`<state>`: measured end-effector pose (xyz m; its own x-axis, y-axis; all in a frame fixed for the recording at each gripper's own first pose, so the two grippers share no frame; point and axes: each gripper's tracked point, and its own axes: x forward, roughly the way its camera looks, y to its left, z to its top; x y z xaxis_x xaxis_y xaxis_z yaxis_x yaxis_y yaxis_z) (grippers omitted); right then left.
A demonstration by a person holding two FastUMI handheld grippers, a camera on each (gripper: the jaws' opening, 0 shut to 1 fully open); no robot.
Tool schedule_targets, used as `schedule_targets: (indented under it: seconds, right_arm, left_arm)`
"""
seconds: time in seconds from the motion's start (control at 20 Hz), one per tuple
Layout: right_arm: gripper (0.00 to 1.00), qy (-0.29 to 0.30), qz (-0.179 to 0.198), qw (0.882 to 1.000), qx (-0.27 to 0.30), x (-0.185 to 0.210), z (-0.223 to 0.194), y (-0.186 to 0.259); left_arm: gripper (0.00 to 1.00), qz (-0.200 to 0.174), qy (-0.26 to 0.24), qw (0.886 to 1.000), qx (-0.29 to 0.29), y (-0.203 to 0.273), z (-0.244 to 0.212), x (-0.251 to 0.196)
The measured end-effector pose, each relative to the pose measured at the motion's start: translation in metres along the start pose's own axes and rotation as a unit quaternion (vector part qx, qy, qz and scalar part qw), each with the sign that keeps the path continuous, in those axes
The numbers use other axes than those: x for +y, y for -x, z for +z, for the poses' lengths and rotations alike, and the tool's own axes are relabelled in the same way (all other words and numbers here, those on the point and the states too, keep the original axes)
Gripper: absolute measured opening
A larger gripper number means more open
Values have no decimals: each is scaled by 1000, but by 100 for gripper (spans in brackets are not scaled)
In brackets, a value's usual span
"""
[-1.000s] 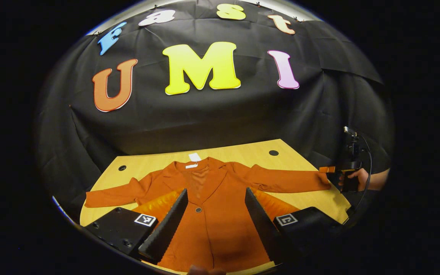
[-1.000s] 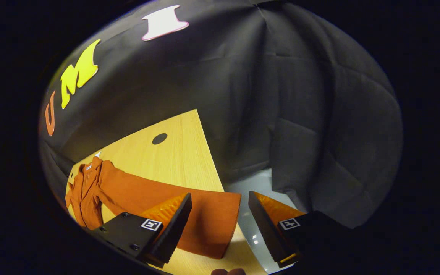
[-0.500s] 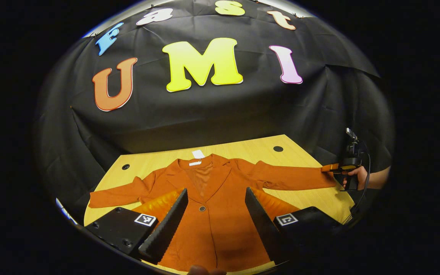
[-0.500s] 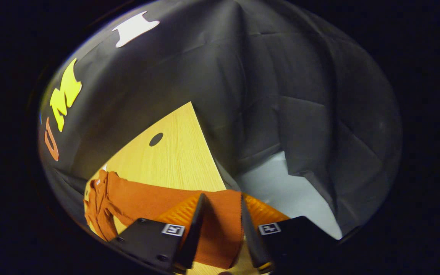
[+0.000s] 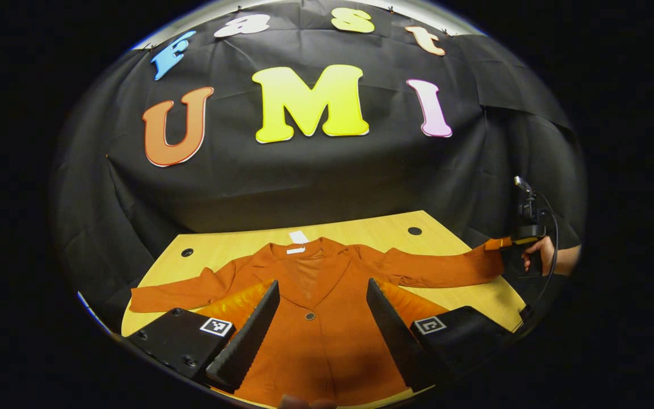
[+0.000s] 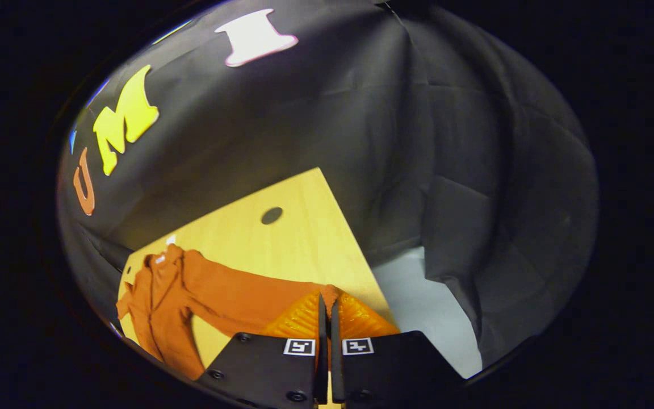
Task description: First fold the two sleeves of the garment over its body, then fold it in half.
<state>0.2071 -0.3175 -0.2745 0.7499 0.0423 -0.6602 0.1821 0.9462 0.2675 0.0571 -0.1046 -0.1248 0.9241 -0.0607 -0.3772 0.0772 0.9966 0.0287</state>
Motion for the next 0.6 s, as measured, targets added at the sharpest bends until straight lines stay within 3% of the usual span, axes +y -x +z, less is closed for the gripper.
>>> schedule_targets:
  seconds: [0.3, 0.6]
  right_arm:
    - [2, 5, 51, 998, -30, 162, 54, 75]
    - [2, 27, 122, 992, -22, 371, 62, 103]
  left_arm:
    - [100, 14, 44, 998, -47, 20, 2, 89]
    - [100, 59, 89, 991, -79, 48, -10, 204]
